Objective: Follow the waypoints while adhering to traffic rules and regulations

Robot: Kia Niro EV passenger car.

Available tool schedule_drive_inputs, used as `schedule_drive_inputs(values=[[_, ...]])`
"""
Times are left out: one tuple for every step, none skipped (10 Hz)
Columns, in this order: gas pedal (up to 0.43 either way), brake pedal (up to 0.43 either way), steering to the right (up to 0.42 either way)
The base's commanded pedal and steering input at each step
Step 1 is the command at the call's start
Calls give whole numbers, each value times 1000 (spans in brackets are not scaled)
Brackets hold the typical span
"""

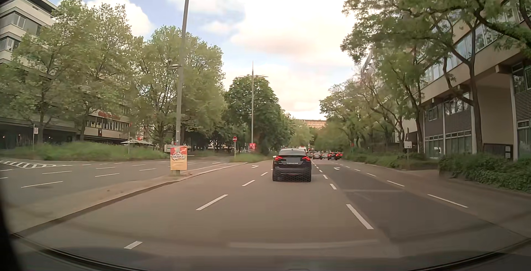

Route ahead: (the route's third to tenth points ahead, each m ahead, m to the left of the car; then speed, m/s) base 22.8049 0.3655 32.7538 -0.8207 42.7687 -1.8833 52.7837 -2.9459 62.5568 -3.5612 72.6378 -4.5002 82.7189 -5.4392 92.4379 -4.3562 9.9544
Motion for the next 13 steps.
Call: schedule_drive_inputs(values=[[0, 0, 23], [20, 0, 21], [28, 0, 16], [39, 0, 12], [39, 0, 9], [47, 0, 4], [47, 0, 0], [47, 0, -7], [67, 0, -15], [67, 0, -21], [79, 0, -25], [79, 0, -28], [79, 0, -30]])
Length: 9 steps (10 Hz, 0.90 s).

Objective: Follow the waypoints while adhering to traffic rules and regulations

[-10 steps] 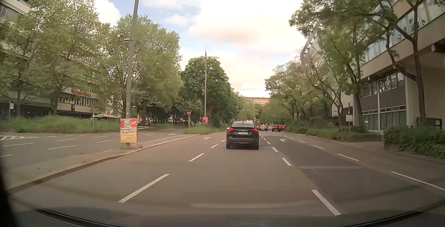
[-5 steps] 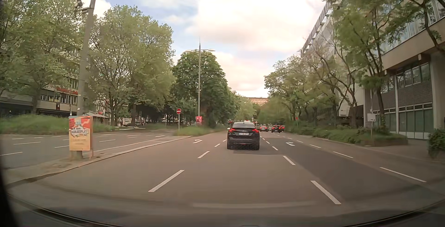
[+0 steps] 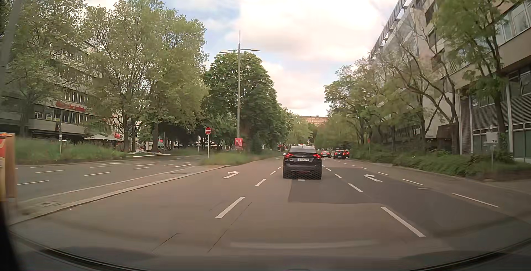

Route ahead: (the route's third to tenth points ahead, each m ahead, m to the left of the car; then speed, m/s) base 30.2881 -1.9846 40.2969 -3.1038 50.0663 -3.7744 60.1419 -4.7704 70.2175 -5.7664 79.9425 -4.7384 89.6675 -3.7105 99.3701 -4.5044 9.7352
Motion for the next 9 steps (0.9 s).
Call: schedule_drive_inputs(values=[[79, 0, -30], [79, 0, -30], [79, 0, -30], [79, 0, -30], [79, 0, -30], [79, 0, -27], [79, 0, -24], [79, 0, -22], [79, 0, -14]])
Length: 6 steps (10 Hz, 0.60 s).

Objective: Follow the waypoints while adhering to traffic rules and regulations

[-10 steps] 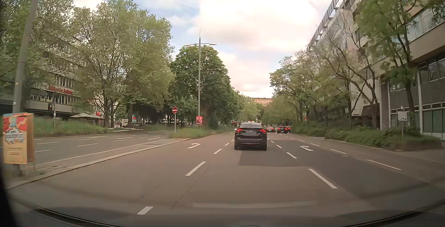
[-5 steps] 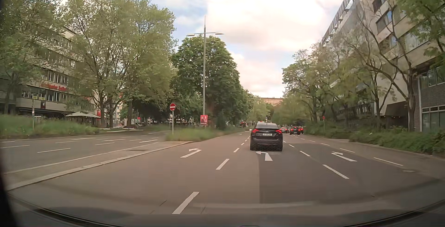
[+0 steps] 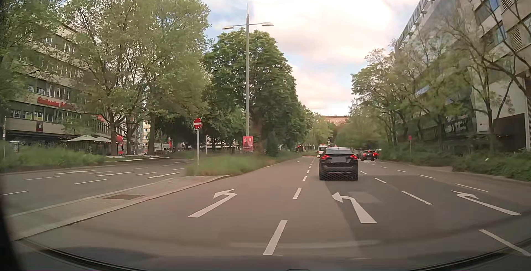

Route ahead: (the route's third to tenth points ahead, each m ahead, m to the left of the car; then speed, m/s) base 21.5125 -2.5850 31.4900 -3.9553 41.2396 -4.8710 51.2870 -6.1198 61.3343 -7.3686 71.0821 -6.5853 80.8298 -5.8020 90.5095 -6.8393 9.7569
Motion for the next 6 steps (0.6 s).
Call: schedule_drive_inputs(values=[[79, 0, -5], [79, 0, -3], [79, 0, 1], [79, 0, 6], [67, 0, 8], [67, 0, 13]])
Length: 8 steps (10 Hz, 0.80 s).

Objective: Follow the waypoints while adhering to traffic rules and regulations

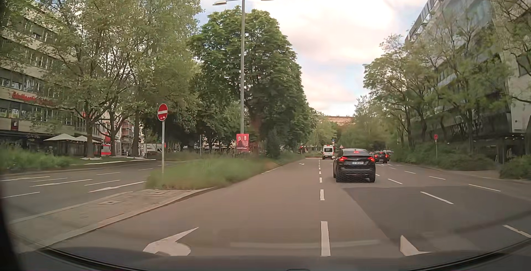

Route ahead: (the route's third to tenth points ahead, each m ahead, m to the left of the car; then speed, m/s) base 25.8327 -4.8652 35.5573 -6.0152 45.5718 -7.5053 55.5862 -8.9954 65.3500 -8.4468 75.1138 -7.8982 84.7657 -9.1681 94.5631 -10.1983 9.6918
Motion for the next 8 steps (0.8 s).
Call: schedule_drive_inputs(values=[[67, 0, 19], [67, 0, 24], [67, 0, 29], [67, 0, 29], [67, 0, 28], [67, 0, 28], [67, 0, 27], [67, 0, 26]])
